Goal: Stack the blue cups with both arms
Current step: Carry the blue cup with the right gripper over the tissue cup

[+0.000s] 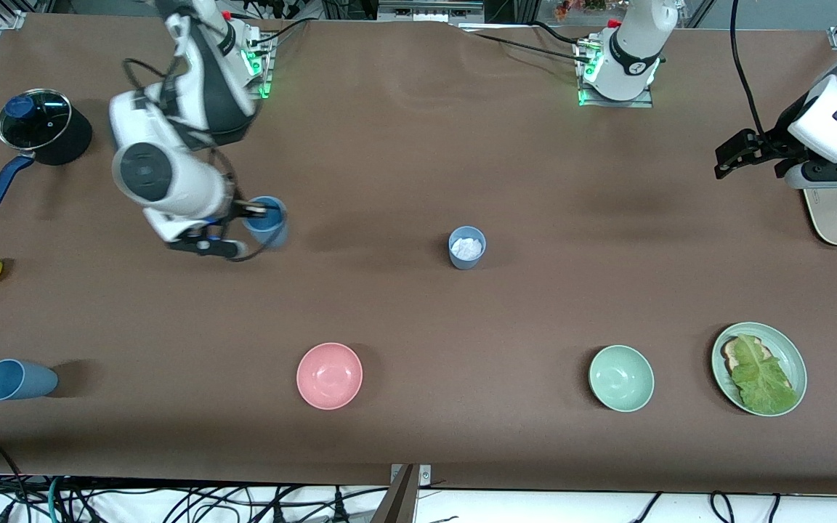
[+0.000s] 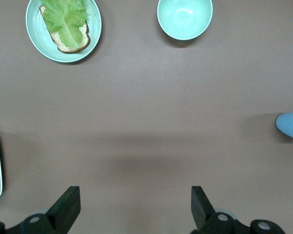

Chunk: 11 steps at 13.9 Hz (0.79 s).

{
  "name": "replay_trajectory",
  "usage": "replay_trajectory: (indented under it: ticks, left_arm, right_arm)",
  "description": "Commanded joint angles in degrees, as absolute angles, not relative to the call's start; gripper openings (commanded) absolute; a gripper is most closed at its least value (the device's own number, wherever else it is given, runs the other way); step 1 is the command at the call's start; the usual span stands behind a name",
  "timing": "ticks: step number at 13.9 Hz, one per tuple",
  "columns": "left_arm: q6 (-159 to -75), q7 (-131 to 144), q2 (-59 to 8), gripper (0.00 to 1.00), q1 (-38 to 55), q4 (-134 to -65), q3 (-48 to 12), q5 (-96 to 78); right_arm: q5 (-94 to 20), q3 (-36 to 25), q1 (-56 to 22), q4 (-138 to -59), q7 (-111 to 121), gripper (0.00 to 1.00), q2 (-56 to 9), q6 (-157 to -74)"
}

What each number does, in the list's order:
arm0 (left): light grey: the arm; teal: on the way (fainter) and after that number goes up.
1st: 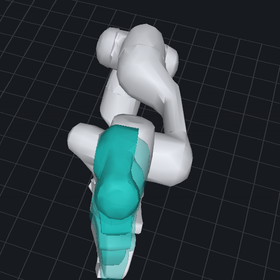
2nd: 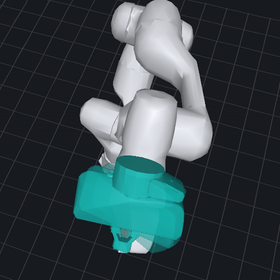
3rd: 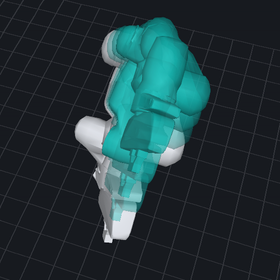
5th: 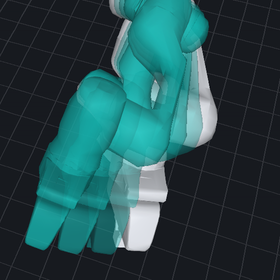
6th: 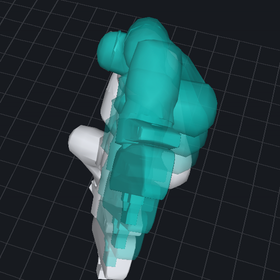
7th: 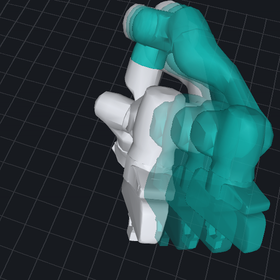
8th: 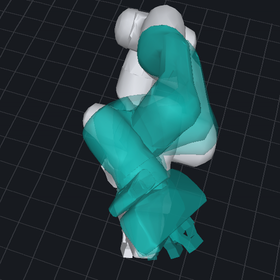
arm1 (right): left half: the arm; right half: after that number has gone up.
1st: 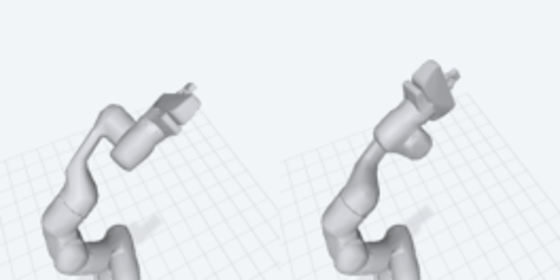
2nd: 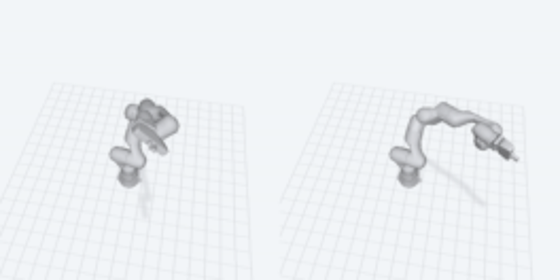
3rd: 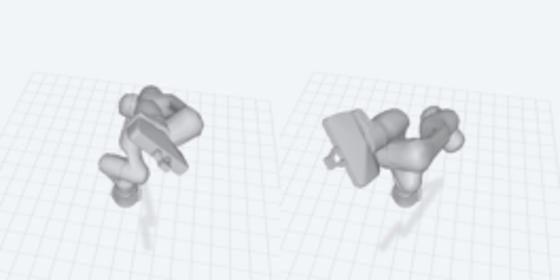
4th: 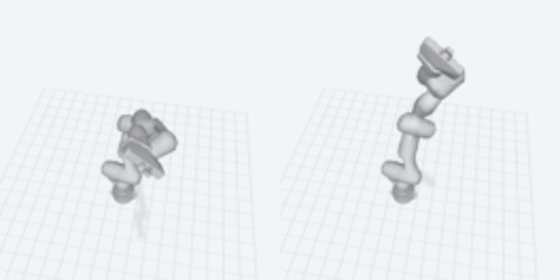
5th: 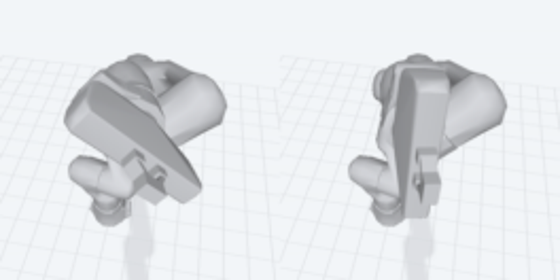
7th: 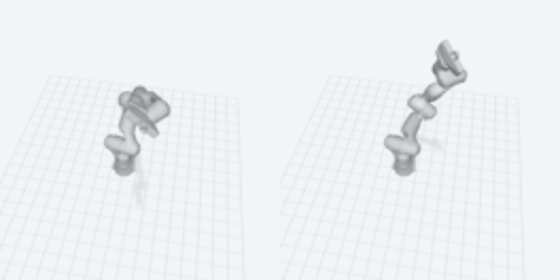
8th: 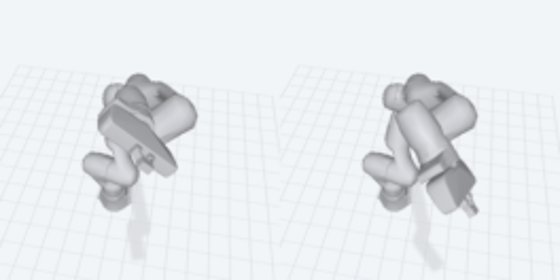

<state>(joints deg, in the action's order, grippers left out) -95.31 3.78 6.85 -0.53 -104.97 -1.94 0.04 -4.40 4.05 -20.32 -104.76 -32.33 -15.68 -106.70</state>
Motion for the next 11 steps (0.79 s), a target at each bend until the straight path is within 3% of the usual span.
replay_trajectory:
  ticks: [1,7,11]
  left_arm:
    - [-94.0,2.3,6.8,1.00,-1.1,-104.2,-2.2,-1.3]
    - [-94.0,2.4,6.9,1.00,-1.1,-104.2,-2.4,-1.3]
    - [-94.0,2.3,6.9,1.00,-1.1,-104.2,-2.3,-1.3]
  right_arm:
    - [-8.1,3.4,-25.8,-92.6,-42.7,0.00,-23.2,-104.0]
    - [-13.2,3.4,-32.6,-78.2,-60.1,0.00,-31.2,-104.2]
    - [-14.5,3.4,-36.0,-73.7,-65.1,0.00,-33.7,-104.9]
